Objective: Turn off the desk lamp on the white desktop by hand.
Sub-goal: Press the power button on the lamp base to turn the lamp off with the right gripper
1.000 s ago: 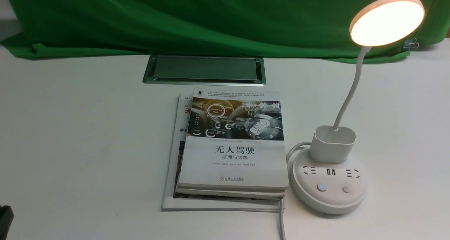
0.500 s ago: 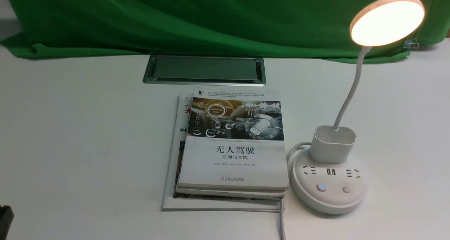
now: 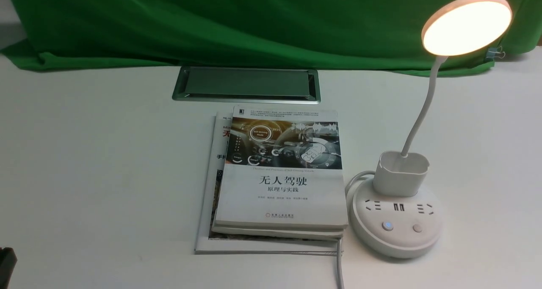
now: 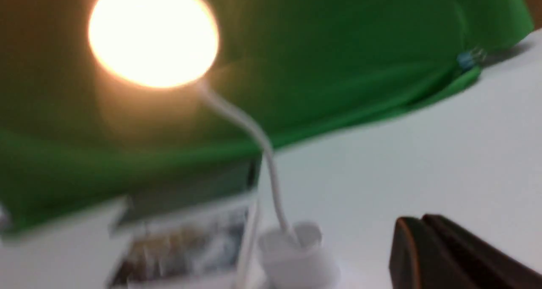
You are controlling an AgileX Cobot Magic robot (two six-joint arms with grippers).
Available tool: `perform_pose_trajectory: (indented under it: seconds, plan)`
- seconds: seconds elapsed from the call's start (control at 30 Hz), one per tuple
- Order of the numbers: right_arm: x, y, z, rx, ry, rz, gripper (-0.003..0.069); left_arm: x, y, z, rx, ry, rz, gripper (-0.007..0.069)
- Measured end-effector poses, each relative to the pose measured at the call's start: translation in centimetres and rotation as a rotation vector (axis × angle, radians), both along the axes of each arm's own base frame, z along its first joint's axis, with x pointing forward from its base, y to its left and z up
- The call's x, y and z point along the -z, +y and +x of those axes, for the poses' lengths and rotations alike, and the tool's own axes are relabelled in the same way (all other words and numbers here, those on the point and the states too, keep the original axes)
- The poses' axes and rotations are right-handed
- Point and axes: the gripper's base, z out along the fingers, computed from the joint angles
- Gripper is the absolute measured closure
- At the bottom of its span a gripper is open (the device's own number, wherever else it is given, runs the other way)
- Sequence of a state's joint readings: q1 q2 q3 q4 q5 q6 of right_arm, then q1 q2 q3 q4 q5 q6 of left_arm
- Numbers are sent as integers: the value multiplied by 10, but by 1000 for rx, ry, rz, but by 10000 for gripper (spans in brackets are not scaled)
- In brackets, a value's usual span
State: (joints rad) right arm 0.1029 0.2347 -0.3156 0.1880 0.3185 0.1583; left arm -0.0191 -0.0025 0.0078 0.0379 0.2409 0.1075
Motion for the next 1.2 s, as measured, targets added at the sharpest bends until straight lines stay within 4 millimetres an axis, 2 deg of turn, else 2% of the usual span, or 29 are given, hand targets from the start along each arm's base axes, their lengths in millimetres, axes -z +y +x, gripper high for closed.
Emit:
perform_pose_trajectory:
  seconds: [0.03,0.07,0.1,0.2,0.3,0.4,0.5,0.57,0.63,0.67,0.77,0.93,1.03,1.2]
  plan:
    - [-12,4,7,-47,104,-69,609,0,0,0,0,0,0,605]
    - [-13,5,11,-56,134,-88,609,0,0,0,0,0,0,605]
    - [-28,8,23,-104,244,-152,610,0,0,0,0,0,0,605]
    - [-36,16,55,-194,499,-255,610,0,0,0,0,0,0,605]
    - [-32,21,85,-242,654,-301,610,0,0,0,0,0,0,605]
    - [-20,30,121,-291,781,-333,615,0,0,0,0,0,0,605]
    - [-6,47,149,-358,864,-364,624,0,0,0,0,0,0,605]
    - [1,53,157,-375,887,-374,625,0,0,0,0,0,0,605]
    - [17,70,175,-421,933,-404,625,0,0,0,0,0,0,605]
    - [20,71,177,-423,945,-406,625,0,0,0,0,0,0,605]
    - [46,87,194,-451,1018,-426,625,0,0,0,0,0,0,605]
    - [71,94,208,-456,1084,-435,625,0,0,0,0,0,0,605]
    - [76,96,214,-453,1088,-439,625,0,0,0,0,0,0,605]
    - [75,98,221,-450,1068,-438,624,0,0,0,0,0,0,605]
